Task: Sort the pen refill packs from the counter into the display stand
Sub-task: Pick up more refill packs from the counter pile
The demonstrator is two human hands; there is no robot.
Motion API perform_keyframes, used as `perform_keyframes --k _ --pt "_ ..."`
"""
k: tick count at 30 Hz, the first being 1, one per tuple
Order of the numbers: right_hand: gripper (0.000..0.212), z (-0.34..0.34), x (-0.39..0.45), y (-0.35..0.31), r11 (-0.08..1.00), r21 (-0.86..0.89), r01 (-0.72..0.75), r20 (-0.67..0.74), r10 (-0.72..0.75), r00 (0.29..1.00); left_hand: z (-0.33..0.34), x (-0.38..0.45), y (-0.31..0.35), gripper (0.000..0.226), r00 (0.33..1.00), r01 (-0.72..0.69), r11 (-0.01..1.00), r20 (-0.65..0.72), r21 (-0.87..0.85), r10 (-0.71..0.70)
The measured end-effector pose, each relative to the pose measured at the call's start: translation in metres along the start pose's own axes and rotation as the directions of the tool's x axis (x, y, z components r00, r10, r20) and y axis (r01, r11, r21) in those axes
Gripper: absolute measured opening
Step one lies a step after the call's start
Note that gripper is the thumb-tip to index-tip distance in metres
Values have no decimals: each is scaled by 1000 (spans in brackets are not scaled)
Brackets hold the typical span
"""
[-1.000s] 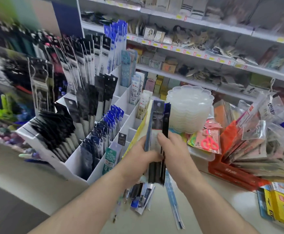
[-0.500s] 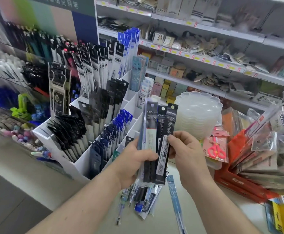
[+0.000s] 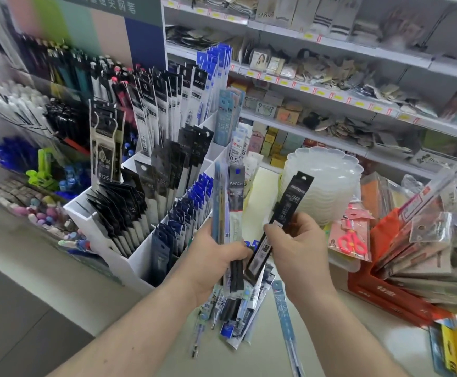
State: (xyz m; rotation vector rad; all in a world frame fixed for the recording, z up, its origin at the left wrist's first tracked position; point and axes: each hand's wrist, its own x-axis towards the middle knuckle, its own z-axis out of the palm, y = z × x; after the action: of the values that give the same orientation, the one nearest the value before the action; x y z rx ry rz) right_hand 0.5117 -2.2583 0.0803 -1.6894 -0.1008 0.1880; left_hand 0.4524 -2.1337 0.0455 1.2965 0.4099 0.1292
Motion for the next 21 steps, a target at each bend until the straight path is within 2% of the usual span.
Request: perform_keyframes --k 3,5,8,12,14,16,19,21 --pt "13 2 -2 -1 996 -66 -59 39 62 997 8 -3 0 45 997 -68 996 25 56 67" --pt "15 0 0 -4 984 21 -176 104 173 979 12 -6 1 46 994 -99 993 43 67 96" --pt "10 -6 4 -7 913 169 -371 261 322 910 13 -12 2 50 990 -117 987 92 110 107" --pt "15 -21 9 -5 858 167 -485 457 369 809 18 -20 2 55 996 -67 993 66 99 60" --pt "15 -28 11 -6 892 86 -444 502 346 793 21 -24 3 56 998 -45 995 41 91 41" --pt "11 -31 13 -9 953 -8 -304 499 267 824 24 -29 4 55 1000 -9 999 4 45 9" --pt "18 -33 18 -10 974 6 -227 500 193 844 26 -35 5 57 997 43 997 -58 -62 -47" --pt "9 -34 19 -12 973 19 -230 543 183 819 26 -38 7 57 994 60 994 -83 -87 -68"
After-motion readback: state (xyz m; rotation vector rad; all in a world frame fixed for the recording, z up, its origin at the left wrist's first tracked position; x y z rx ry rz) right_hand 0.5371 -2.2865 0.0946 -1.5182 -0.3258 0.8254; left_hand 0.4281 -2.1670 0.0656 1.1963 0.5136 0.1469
